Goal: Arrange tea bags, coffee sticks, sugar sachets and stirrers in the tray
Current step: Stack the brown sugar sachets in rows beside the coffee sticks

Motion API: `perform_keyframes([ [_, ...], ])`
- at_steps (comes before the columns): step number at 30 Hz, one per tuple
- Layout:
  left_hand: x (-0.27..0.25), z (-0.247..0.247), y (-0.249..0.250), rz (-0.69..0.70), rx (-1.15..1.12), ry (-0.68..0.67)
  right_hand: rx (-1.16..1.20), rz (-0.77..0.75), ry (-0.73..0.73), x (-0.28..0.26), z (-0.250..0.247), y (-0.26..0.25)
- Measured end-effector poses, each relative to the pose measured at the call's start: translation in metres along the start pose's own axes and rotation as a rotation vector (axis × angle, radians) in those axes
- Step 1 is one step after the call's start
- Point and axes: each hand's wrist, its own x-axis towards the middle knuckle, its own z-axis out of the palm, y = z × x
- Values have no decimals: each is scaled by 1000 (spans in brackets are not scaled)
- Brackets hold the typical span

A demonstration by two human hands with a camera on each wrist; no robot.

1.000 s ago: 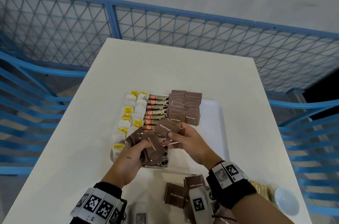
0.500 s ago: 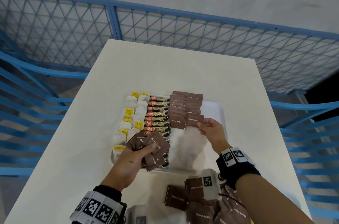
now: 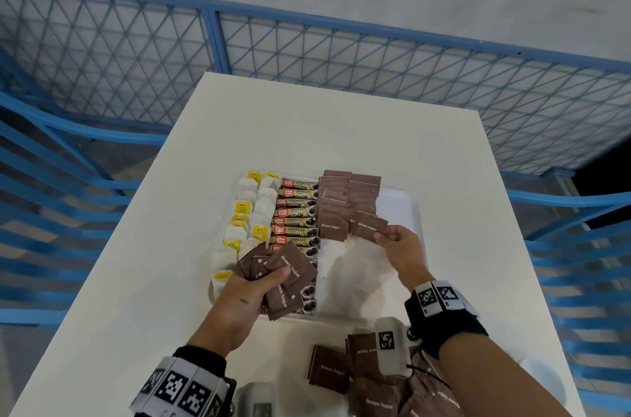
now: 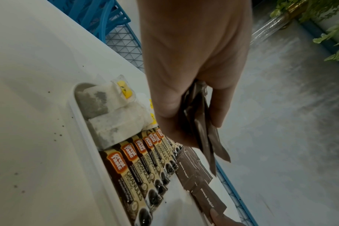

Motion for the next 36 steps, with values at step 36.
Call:
perform_keyframes([
  [36, 2, -1, -9, 43, -12, -61, 314, -73, -508, -98, 33, -47],
])
